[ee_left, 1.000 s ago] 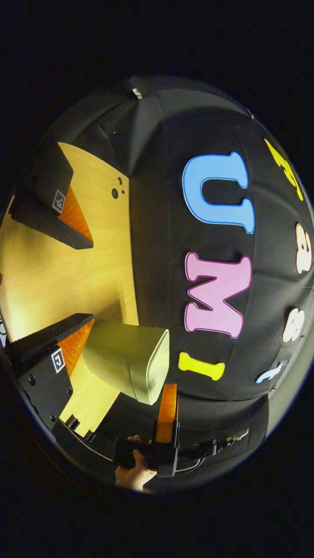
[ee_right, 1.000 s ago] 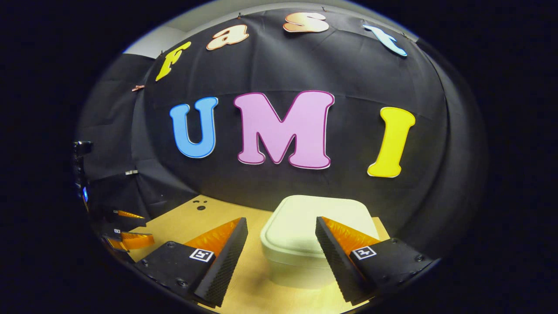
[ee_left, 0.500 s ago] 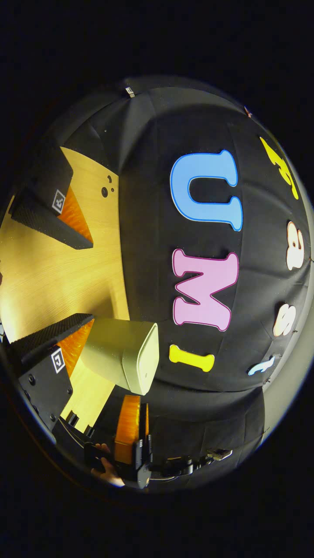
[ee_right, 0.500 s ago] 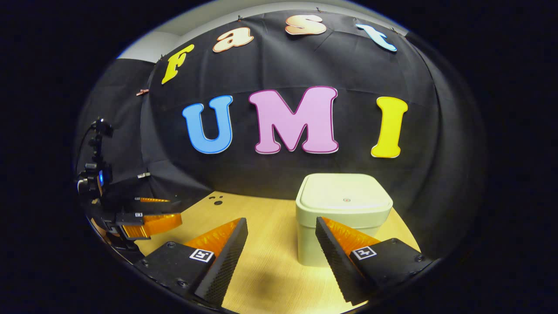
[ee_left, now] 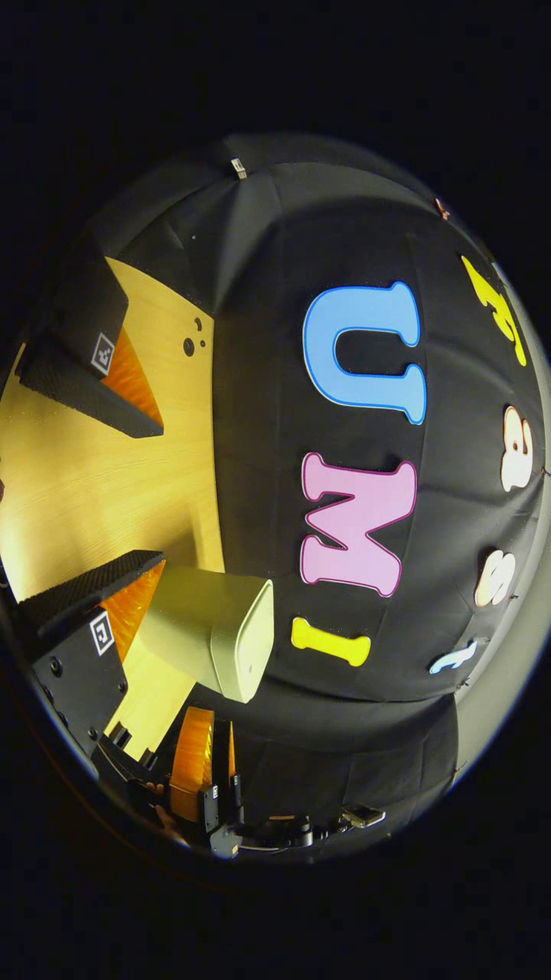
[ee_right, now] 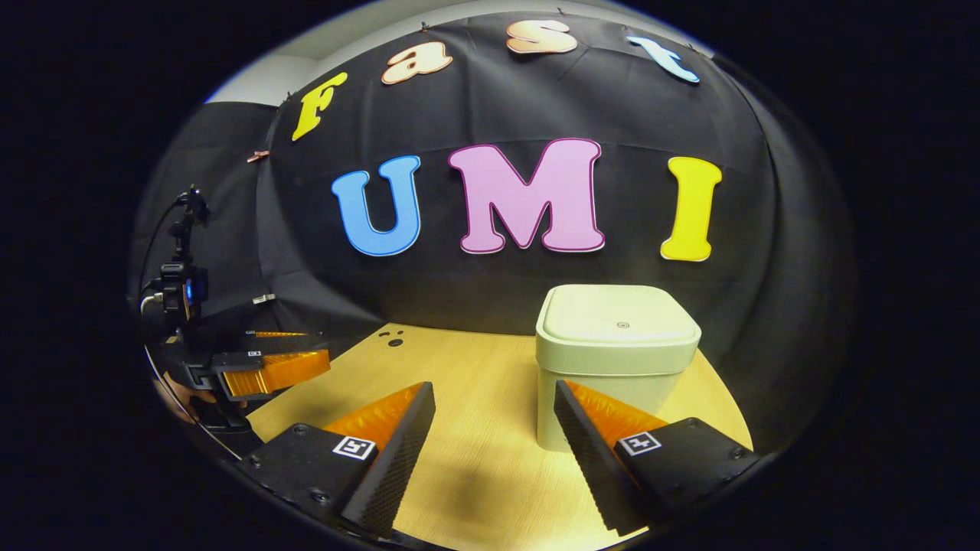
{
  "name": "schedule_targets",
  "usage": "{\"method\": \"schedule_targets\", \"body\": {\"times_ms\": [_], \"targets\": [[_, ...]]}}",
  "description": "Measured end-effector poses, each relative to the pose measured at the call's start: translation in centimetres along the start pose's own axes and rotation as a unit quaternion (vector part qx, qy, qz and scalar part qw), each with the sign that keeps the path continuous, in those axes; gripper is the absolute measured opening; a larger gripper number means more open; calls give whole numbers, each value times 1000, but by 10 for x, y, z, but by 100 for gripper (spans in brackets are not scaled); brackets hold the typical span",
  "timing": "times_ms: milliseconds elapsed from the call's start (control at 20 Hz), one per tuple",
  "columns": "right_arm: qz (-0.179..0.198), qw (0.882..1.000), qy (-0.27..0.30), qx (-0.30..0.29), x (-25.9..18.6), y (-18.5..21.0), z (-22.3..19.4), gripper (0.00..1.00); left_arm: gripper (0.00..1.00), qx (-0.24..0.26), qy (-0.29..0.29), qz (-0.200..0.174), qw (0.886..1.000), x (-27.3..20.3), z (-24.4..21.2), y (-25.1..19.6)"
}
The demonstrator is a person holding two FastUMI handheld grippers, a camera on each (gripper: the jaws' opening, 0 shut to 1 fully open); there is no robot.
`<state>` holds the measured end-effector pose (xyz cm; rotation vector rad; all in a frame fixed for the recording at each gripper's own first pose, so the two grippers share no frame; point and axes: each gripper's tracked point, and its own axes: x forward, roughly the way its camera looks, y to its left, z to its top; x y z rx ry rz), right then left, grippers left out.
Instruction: Press the lid of the desktop garbage bin to open it, pick up the crumpled paper on the desktop and throw it into the bin, then pick up the pop can on the desktop and drop it into the bin, and finally close the garbage bin lid.
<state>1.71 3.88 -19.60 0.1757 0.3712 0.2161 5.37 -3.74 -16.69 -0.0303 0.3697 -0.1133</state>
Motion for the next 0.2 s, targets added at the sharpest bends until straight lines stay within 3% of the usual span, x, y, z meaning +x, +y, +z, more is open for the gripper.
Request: {"method": "schedule_targets", "body": {"times_ms": [200], "targets": [[3, 1000, -5, -1, -5, -6, 0, 99, 96, 7, -1, 10, 1000, -4, 2, -1]]}}
